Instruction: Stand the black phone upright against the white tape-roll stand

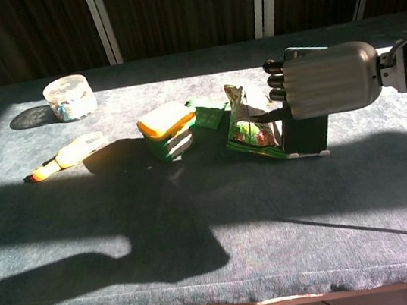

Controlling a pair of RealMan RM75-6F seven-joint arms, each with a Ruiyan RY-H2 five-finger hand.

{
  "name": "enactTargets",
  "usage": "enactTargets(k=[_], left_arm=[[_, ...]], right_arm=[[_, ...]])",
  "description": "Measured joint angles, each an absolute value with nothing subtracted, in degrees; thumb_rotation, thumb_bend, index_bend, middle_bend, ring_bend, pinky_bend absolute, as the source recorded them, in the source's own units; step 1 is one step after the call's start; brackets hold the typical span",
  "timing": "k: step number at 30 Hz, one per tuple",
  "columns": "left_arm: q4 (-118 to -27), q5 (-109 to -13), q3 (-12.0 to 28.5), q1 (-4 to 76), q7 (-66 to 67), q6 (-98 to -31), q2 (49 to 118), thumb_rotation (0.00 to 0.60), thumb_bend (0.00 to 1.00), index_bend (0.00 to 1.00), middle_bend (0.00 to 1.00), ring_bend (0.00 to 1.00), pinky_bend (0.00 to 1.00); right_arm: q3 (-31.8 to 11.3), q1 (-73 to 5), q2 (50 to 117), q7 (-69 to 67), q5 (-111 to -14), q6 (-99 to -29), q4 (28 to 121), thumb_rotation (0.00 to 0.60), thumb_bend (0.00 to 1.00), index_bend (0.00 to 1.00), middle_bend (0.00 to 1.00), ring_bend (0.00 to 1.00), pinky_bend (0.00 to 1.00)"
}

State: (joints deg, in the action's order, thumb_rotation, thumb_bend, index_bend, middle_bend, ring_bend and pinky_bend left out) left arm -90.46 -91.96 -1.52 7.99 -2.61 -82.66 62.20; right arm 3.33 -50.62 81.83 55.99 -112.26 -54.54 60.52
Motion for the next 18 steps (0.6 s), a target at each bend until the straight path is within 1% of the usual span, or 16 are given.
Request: enactTargets(k=[6,10,15,18], left_arm=[[-90.5,-91.9,-1.5,7.9,-2.6,-82.7,62.2,0.6,0.41,0.0,0.0,0.02,0.05],[-90.5,-91.9,-1.5,7.9,-2.6,-82.7,62.2,0.6,0.41,0.0,0.0,0.02,0.05],[-90.5,-91.7,-1.4,8.0,-2.5,-82.6,62.3,0.6,0.41,0.0,0.0,0.02,0.05],[-90.3,-91.9,-1.3,8.0,-2.3,-82.8,62.5,0.6,0.41,0.0,0.0,0.02,0.05]], right_arm=[[2.9,-50.1,82.0,57.4,-111.1,-53.8,61.3,0.6,0.36,0.02,0.45,0.53,0.38],[2.6,-49.8,82.1,57.9,-110.2,-53.4,61.6,0.6,0.36,0.0,0.38,0.49,0.35],[1.9,-49.2,82.2,58.8,-108.9,-52.8,62.2,0.6,0.36,0.0,0.24,0.37,0.27],[1.9,-49.2,82.1,58.3,-108.7,-52.9,62.5,0.6,0.36,0.0,0.19,0.3,0.23]])
